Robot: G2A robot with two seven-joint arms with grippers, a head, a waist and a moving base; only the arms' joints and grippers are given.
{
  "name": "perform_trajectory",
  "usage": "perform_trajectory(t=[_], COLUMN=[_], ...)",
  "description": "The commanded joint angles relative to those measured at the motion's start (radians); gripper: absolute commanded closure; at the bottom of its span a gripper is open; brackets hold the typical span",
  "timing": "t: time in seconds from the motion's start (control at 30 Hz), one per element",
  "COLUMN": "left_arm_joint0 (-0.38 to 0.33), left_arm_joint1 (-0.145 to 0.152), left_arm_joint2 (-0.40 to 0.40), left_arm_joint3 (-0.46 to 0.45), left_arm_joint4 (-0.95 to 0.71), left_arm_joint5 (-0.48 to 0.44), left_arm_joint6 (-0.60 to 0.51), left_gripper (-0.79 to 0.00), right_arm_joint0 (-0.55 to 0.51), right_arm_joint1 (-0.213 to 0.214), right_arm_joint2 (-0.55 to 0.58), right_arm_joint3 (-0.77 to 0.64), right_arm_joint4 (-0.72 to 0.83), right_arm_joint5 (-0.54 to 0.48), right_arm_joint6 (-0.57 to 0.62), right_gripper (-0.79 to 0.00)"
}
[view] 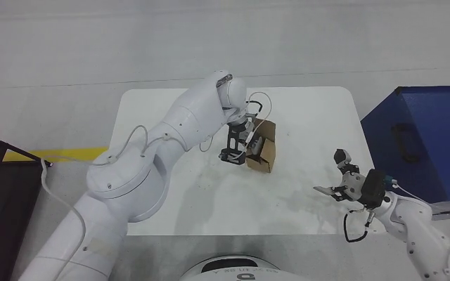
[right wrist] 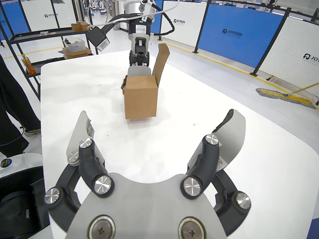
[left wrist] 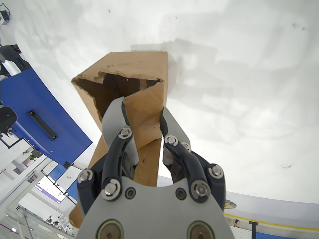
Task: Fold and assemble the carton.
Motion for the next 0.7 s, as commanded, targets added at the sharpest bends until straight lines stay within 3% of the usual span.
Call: perform_trajectory(t=[0.0,0.1,0.2,0.3,0.5,0.67], left_arm_joint0=[-0.004,-0.011,-0.019,-0.026,-0.014,0.013], left_arm_joint1=[0.006,0.019,0.037,0.061,0.113,0.135], left_arm_joint2=[-0.003,-0.016,-0.031,-0.052,-0.062,-0.052], left_arm_joint3=[-0.013,-0.028,-0.032,-0.028,-0.039,-0.111], left_arm_joint4=[-0.004,-0.026,-0.047,-0.073,-0.067,-0.043], left_arm_joint5=[-0.015,-0.015,-0.002,0.019,0.028,0.004], left_arm_joint6=[-0.005,-0.004,0.010,0.019,0.030,-0.003], left_gripper=[-0.785,-0.785,-0.785,-0.785,-0.785,-0.785], right_arm_joint0=[0.007,0.015,0.024,0.035,0.056,0.068], right_arm_joint1=[-0.001,-0.003,-0.004,-0.005,-0.007,-0.008], right_arm_joint2=[-0.004,-0.009,-0.014,-0.019,-0.023,-0.024], right_arm_joint3=[-0.001,-0.003,-0.003,-0.003,-0.005,-0.015], right_arm_joint4=[-0.003,-0.006,-0.010,-0.011,-0.006,0.002], right_arm_joint5=[0.001,-0.001,-0.009,-0.016,-0.034,-0.045], right_arm_joint6=[0.006,0.013,0.022,0.032,0.053,0.081], right_gripper=[-0.785,-0.785,-0.662,-0.625,-0.622,-0.613])
